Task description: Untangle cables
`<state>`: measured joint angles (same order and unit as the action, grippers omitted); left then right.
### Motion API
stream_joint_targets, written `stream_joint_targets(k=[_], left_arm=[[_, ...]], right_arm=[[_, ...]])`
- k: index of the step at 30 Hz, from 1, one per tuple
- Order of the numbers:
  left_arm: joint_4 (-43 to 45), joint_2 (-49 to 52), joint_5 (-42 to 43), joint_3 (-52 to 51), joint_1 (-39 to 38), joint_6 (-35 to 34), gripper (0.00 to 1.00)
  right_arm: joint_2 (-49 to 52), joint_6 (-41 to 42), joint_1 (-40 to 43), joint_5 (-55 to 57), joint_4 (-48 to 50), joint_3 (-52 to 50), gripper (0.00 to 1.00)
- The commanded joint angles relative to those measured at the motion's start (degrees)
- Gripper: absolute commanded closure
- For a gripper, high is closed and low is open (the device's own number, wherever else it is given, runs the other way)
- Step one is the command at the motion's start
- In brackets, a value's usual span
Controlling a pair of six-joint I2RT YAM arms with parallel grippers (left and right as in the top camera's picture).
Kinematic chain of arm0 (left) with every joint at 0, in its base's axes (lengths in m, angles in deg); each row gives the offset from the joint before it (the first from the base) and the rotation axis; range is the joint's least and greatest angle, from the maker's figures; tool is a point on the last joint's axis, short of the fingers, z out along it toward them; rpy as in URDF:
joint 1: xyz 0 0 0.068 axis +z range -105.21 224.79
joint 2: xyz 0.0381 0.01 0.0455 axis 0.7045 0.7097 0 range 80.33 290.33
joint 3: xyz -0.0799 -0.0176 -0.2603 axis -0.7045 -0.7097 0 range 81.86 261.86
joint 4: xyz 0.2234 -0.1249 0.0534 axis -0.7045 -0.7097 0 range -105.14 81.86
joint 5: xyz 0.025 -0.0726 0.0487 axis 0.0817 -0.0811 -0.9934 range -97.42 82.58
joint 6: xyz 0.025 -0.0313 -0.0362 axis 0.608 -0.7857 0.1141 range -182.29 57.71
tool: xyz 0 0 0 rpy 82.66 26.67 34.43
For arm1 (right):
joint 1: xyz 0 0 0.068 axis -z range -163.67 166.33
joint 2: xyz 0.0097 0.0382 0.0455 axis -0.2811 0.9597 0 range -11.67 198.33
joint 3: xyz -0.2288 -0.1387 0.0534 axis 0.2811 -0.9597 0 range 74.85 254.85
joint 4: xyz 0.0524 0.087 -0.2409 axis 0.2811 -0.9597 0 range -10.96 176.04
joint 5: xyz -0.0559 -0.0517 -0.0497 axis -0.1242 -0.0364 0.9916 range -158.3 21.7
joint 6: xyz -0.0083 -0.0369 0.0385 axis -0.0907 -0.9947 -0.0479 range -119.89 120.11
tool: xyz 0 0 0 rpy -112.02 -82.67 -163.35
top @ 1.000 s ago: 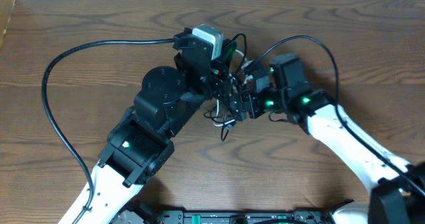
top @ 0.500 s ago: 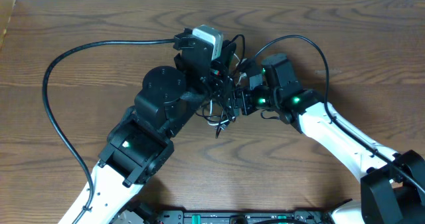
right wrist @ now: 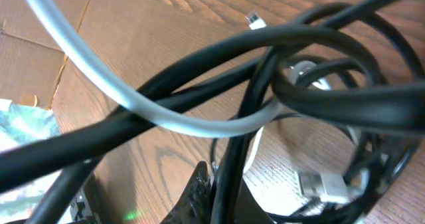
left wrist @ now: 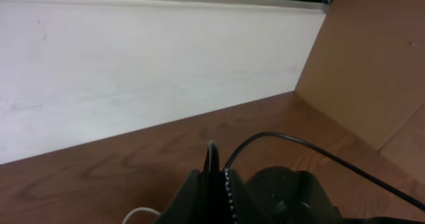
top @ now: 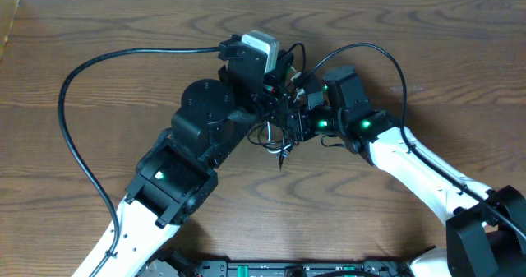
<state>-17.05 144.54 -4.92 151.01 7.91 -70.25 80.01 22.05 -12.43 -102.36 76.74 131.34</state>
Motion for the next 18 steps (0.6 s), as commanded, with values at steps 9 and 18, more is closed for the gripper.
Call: stream_joint_targets(k=[9,18], left_arm=[[-6.8,6.2,-12.2,1.3,1.7,1.9,0.92],[-5.9,13.9,-16.1,1.3,11.9,1.8,0.92]], right_arm=[[-12.4,-0.5,8.0,-0.3,-10.4,0.1,0.99],[-29.2,-8.3,24.7,2.6,-27.7,0.1,0.99]])
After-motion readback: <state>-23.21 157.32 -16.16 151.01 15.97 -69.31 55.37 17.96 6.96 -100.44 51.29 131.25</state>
